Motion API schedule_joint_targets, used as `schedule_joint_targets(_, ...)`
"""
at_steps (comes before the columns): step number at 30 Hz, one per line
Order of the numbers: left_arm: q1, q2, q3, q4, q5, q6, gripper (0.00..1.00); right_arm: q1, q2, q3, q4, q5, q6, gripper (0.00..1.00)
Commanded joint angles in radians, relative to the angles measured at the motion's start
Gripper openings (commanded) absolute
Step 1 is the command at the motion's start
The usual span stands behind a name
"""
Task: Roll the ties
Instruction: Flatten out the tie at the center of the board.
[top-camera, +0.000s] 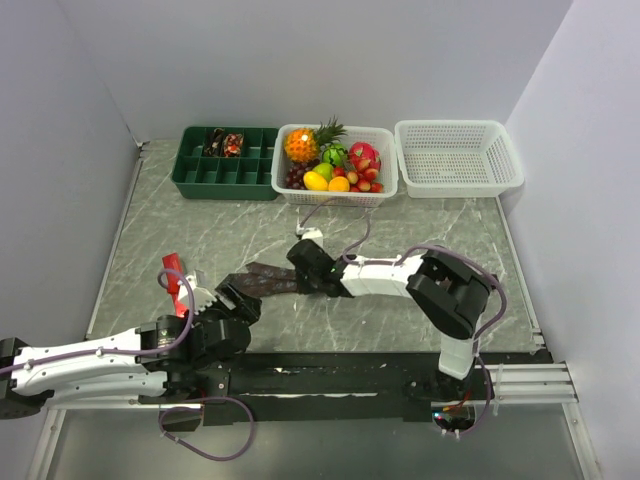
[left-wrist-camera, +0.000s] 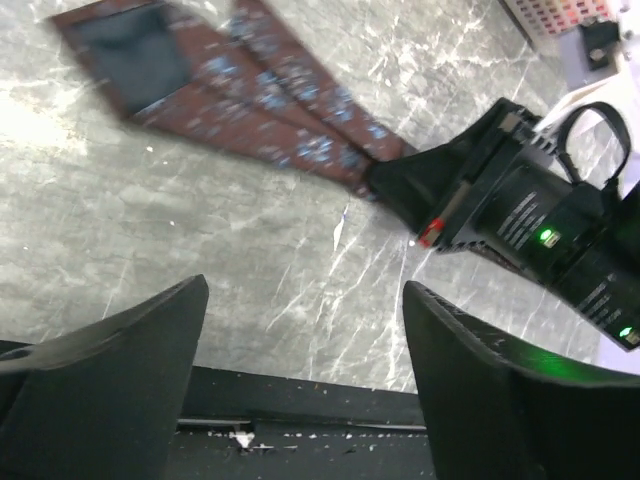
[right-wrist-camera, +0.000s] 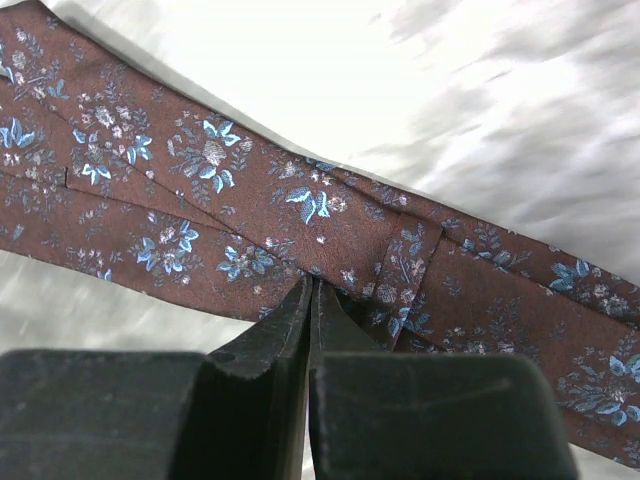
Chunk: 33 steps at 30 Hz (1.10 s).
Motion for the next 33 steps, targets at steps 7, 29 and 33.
schedule_joint_targets(7,0.080,0.058,0.060,0.282,0.032,0.339,0.99,-0.043,-0.087,-0.090,-0.031,-0.015,-0.087,0.05)
schedule_joint_targets(29,0.943,0.574,0.094,0.827,0.879,0.921,0.74,-0.043,-0.440,-0.229,-0.011,-0.058,-0.105,0.08)
schedule_joint_targets(33,0.955,0.672,0.089,0.858,0.907,0.932,0.74,-0.044,-0.457,-0.237,-0.025,-0.042,-0.110,0.08)
